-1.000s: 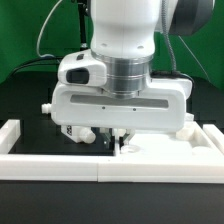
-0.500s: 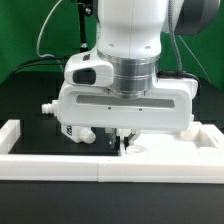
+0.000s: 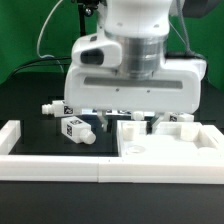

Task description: Assemble one leg

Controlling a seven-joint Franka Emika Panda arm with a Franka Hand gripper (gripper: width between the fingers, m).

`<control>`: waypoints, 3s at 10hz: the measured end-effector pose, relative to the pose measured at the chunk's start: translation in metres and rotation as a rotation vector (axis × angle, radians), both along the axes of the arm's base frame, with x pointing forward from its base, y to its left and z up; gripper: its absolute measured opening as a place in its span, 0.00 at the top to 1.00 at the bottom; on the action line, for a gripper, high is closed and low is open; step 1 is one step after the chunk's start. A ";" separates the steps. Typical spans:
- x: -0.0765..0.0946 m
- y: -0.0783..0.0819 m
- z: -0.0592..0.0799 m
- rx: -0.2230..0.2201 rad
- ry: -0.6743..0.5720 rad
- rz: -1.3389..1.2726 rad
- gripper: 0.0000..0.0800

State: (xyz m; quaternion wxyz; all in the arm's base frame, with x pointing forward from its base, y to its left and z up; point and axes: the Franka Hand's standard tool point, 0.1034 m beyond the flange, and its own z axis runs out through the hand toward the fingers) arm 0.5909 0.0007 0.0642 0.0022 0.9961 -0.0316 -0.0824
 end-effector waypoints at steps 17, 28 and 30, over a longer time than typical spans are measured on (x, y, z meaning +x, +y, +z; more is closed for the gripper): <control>-0.100 0.138 -0.010 0.006 -0.033 0.456 0.19; -0.114 0.109 -0.005 -0.184 0.640 0.445 0.19; -0.121 0.113 -0.013 -0.212 0.699 0.408 0.19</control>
Offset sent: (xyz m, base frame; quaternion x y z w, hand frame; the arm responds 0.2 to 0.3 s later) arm 0.0000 0.0000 0.0000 0.0000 0.0000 0.0000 1.0000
